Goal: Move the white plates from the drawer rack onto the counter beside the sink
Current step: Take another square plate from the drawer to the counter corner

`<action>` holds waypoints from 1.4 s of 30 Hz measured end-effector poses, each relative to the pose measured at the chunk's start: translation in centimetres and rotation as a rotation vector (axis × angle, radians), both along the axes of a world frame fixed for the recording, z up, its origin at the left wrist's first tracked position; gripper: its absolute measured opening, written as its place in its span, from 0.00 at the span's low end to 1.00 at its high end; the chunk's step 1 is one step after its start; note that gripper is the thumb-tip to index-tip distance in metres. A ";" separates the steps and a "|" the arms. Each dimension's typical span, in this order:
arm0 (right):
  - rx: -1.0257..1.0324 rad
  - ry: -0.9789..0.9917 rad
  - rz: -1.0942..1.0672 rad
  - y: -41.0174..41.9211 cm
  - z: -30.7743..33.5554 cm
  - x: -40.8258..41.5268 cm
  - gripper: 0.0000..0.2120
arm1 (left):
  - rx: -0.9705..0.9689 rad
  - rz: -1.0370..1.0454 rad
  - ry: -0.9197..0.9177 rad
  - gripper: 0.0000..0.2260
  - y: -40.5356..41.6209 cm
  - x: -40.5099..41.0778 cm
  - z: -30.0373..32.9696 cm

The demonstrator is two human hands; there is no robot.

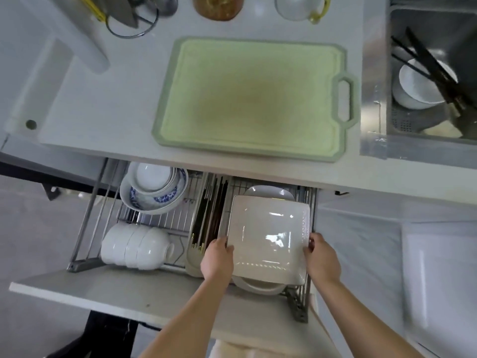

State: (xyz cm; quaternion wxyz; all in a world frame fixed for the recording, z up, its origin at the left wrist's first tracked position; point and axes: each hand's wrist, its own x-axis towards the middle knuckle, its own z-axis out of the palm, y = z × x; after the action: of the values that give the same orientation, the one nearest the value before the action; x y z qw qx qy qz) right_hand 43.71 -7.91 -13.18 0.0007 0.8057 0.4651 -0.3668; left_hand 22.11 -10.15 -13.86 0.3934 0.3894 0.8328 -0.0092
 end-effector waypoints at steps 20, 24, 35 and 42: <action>0.266 0.369 -0.281 -3.2 9.9 7.6 0.13 | 0.275 0.086 -0.230 0.05 -1.1 5.0 10.5; 0.330 0.438 -0.335 -4.2 12.5 11.7 0.12 | 0.350 0.050 -0.268 0.02 -1.5 9.0 13.2; 0.568 0.422 -0.402 -7.5 18.8 28.3 0.11 | 0.489 0.009 -0.405 0.05 -1.7 25.7 18.4; 0.675 0.375 -0.506 -8.1 21.4 37.7 0.10 | 0.560 -0.149 -0.419 0.18 -0.4 35.6 21.0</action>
State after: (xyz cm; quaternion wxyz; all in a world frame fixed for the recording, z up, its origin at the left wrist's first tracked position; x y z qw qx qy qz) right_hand 81.39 -16.01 8.20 -0.4352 0.7688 0.3394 -0.3229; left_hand 57.74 -10.58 7.16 0.4318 0.5352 0.6736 0.2707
